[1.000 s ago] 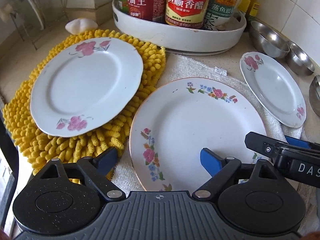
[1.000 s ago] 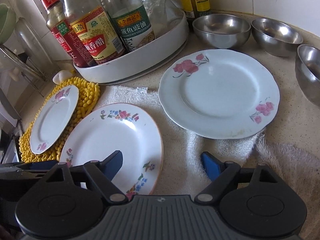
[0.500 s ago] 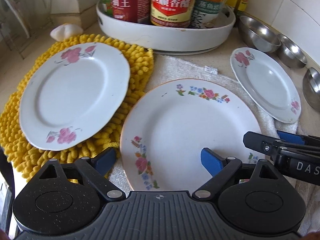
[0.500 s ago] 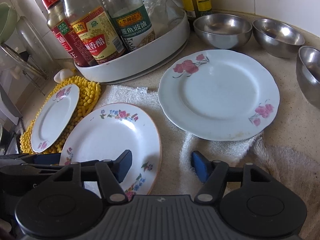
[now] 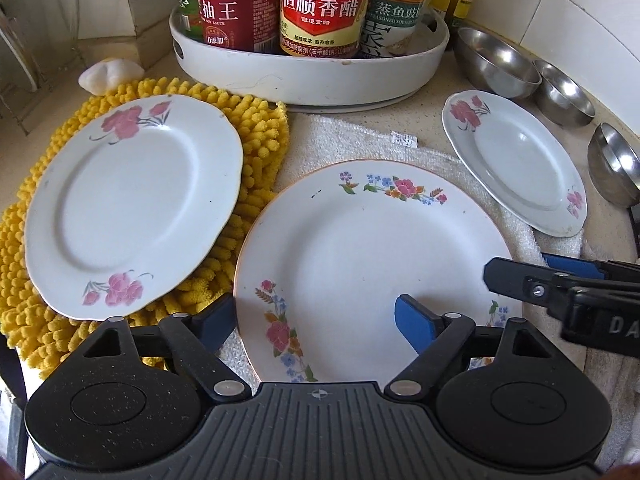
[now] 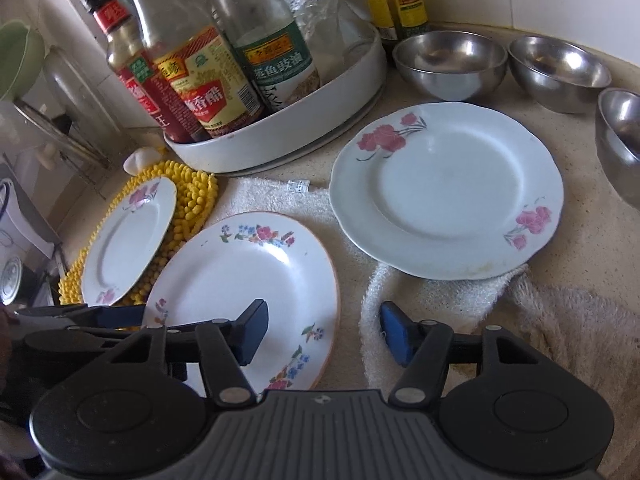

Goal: Organize plates and bowls
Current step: 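Close the right gripper on the rim of the floral-rim plate, then lift the floral-rim plate and lay it onto the pink-flower plate by the bowls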

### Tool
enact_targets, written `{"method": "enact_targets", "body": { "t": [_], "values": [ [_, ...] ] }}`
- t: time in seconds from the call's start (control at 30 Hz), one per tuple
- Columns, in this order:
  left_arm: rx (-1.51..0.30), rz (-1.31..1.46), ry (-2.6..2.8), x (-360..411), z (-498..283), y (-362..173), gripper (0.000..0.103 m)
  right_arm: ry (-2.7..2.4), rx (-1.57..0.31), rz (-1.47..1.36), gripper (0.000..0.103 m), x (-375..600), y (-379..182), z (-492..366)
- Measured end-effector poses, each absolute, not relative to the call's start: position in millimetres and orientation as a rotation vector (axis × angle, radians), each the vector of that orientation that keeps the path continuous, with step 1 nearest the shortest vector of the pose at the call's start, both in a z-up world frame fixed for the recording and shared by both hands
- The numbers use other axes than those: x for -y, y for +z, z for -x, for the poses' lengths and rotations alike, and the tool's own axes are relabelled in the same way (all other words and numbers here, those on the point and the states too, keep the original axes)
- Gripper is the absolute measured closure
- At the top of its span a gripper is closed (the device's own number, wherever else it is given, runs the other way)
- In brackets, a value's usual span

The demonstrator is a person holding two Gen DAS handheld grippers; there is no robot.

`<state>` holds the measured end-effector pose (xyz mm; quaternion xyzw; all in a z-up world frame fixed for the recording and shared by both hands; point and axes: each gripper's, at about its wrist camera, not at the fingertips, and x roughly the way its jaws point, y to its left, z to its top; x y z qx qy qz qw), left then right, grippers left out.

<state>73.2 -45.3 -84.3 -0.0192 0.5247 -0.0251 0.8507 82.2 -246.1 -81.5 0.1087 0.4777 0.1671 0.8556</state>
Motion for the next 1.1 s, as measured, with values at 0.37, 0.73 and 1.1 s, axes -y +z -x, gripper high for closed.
{"method": "enact_targets", "body": {
  "t": [0.37, 0.73, 1.1],
  "values": [
    [-1.108, 0.036, -0.075, 44, -72, -84, 0.014, 0.372, -0.943, -0.233, 0.026, 256, -59, -64],
    [-1.108, 0.023, -0.098, 44, -74, -86, 0.013, 0.477, -1.011, -0.312, 0.066, 244, -86, -82],
    [-1.116, 0.013, -0.143, 45, -78, -87, 0.008, 0.399, -1.034, -0.301, 0.065, 256, -88, -90]
  ]
}}
